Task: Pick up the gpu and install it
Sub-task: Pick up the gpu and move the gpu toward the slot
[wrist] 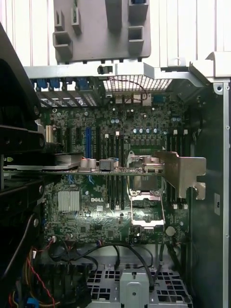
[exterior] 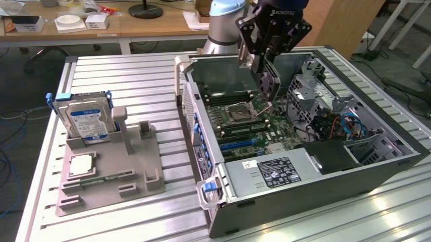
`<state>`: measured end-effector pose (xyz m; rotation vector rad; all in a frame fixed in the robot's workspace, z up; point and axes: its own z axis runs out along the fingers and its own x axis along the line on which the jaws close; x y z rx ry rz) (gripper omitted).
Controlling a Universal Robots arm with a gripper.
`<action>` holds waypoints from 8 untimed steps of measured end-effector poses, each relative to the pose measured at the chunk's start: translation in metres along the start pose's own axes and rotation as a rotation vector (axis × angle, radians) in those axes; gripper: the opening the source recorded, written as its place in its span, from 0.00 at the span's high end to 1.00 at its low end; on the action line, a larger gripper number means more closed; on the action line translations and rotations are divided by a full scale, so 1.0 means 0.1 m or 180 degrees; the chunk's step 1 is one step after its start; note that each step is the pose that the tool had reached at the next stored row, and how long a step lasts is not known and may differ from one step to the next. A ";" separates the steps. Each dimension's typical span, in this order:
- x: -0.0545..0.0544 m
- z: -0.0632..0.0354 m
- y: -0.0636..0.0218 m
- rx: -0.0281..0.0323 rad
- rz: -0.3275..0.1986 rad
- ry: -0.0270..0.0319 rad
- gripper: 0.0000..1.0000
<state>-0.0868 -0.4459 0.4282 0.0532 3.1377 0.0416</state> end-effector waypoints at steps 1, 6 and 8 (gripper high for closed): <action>-0.01 0.000 0.001 0.0000 0.0000 0.0000 0.74; -0.06 0.000 0.002 0.0000 0.0000 0.0001 0.74; -0.08 0.000 0.003 0.0000 -0.0002 0.0001 0.74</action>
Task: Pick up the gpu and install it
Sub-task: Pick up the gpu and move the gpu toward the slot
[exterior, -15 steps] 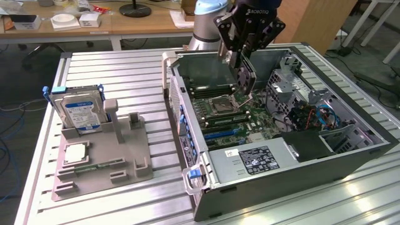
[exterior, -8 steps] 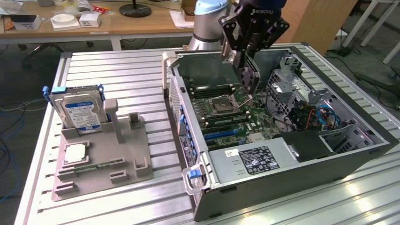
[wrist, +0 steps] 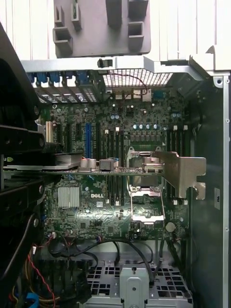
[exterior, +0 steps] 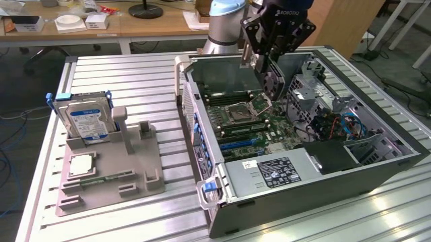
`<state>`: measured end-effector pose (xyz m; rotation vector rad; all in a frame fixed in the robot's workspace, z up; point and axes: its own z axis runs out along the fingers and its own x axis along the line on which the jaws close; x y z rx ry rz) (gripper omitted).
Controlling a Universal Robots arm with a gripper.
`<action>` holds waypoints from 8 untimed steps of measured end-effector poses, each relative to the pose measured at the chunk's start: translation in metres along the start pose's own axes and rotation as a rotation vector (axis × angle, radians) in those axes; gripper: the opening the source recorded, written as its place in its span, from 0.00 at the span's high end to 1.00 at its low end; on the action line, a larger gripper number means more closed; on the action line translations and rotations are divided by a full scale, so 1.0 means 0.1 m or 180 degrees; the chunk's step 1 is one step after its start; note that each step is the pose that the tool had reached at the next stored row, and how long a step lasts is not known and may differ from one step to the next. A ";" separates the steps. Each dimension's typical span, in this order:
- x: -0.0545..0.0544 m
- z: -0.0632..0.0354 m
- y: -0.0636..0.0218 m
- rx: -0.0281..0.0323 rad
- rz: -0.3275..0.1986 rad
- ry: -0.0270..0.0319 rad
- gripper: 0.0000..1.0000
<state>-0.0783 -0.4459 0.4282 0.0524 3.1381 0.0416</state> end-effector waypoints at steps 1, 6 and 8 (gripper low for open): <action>-0.01 0.000 0.001 0.0000 -0.0003 0.0001 0.74; -0.07 0.000 0.002 0.0000 -0.0045 0.0006 0.74; -0.09 0.000 0.003 0.0000 -0.0046 0.0006 0.74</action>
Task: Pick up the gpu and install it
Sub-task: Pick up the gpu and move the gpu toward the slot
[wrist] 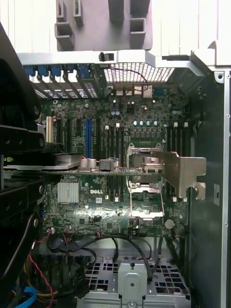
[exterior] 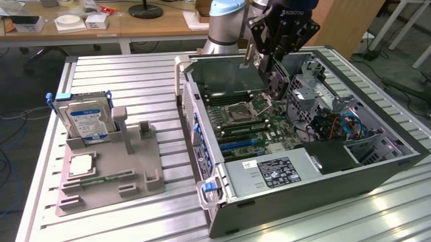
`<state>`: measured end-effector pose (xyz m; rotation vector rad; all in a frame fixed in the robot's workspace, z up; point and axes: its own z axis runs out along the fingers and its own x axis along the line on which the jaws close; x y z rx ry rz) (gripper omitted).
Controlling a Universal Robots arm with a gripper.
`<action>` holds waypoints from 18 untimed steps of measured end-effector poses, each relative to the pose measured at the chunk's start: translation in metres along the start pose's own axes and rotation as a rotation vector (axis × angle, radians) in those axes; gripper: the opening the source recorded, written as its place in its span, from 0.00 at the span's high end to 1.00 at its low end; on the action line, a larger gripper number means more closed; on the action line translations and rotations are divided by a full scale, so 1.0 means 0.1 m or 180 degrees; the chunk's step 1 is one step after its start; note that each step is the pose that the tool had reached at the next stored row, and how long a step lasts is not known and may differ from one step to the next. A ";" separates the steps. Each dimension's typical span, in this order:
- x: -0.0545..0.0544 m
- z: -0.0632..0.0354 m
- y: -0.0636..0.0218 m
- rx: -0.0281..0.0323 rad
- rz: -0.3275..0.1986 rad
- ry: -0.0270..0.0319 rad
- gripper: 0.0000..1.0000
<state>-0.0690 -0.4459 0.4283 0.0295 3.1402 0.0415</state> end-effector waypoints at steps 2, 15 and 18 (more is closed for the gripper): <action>-0.02 0.000 0.000 0.0000 0.0000 0.0000 0.74; -0.26 0.001 0.005 0.0000 -0.0017 0.0004 0.74; -0.31 0.000 0.006 0.0000 -0.0020 0.0006 0.74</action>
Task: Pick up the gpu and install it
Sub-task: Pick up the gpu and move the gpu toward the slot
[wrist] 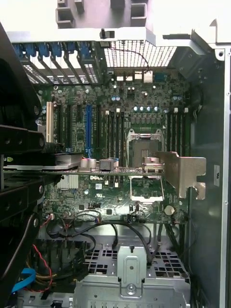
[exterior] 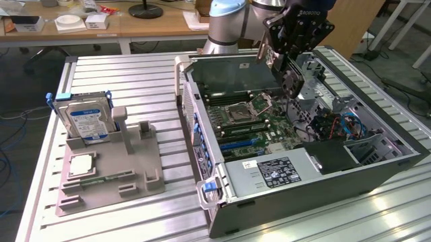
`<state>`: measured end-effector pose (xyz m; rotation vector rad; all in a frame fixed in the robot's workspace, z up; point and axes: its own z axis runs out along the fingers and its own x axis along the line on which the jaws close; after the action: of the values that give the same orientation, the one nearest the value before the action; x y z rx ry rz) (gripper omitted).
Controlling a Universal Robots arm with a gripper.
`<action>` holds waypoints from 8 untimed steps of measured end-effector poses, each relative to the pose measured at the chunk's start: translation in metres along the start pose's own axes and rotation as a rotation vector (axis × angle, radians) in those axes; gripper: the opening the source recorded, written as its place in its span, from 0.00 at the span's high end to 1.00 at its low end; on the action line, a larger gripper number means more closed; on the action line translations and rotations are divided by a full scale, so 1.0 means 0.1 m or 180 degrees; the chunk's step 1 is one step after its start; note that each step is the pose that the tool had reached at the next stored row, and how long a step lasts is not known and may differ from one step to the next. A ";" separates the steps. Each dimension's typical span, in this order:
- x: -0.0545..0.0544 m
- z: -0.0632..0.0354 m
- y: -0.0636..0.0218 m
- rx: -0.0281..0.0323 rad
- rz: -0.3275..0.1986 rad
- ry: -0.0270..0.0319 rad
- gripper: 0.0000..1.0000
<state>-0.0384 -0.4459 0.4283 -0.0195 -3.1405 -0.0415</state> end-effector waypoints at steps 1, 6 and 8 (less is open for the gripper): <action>-0.02 0.000 0.000 0.0000 -0.0001 0.0000 0.74; -0.14 0.000 0.002 0.0000 -0.0009 0.0003 0.74; -0.17 0.000 0.002 0.0000 -0.0013 0.0003 0.74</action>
<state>-0.0216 -0.4459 0.4283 -0.0131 -3.1397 -0.0415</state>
